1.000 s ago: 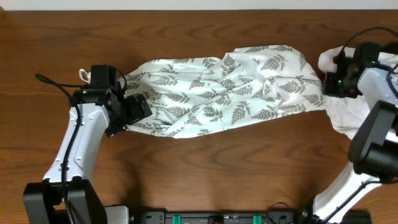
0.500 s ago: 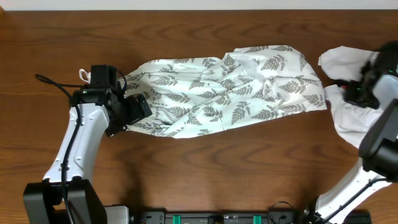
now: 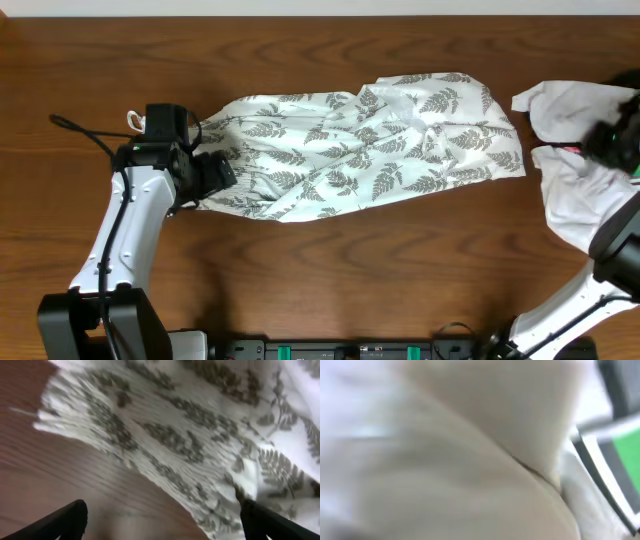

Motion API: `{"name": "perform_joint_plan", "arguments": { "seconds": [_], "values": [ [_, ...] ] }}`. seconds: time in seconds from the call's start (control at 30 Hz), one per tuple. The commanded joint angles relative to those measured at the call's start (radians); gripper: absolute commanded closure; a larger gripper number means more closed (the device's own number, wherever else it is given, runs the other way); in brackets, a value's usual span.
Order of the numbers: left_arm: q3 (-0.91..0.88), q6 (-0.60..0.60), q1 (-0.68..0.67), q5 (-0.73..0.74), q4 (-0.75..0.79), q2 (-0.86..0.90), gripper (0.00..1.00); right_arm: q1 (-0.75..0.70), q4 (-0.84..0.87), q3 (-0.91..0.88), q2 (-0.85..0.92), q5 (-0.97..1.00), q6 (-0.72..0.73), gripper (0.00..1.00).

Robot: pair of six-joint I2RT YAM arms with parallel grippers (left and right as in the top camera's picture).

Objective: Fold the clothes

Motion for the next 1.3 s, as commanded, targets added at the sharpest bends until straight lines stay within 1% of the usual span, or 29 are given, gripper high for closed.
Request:
{"name": "perform_joint_plan", "arguments": {
  "seconds": [0.0,0.1,0.2,0.37,0.63,0.77,0.9,1.03,1.13,1.27],
  "values": [
    [-0.012,0.014,0.001,-0.050,0.038,0.007,0.02,0.069,-0.020,0.083,-0.150,-0.149,-0.050,0.95],
    [-0.012,0.036,0.001,0.010,0.087,0.026,0.00,0.128,-0.043,0.086,-0.232,-0.165,-0.077,0.99],
    [-0.012,0.039,0.002,0.061,0.105,0.069,0.04,0.187,-0.079,0.086,-0.292,-0.164,-0.122,0.99],
    [-0.012,0.031,0.001,0.063,0.103,0.179,0.04,0.262,-0.155,0.086,-0.338,-0.164,-0.174,0.99],
    [-0.012,0.044,0.002,0.051,0.121,0.315,0.04,0.320,-0.237,0.082,-0.337,-0.161,-0.174,0.99],
    [-0.012,0.039,0.008,-0.031,0.075,0.332,0.04,0.320,-0.249,0.082,-0.337,-0.161,-0.174,0.99],
    [-0.012,0.019,0.055,-0.105,0.024,0.332,0.04,0.320,-0.273,0.082,-0.337,-0.154,-0.173,0.99],
    [-0.012,-0.005,0.148,-0.106,0.029,0.332,0.04,0.320,-0.334,0.080,-0.333,-0.153,-0.174,0.98],
    [-0.012,-0.021,0.219,-0.099,0.037,0.332,0.01,0.320,-0.372,0.058,-0.333,-0.154,-0.174,0.97],
    [-0.012,-0.023,0.285,-0.098,0.069,0.332,0.01,0.322,-0.372,-0.016,-0.333,-0.157,-0.173,0.89]
  ]
}}
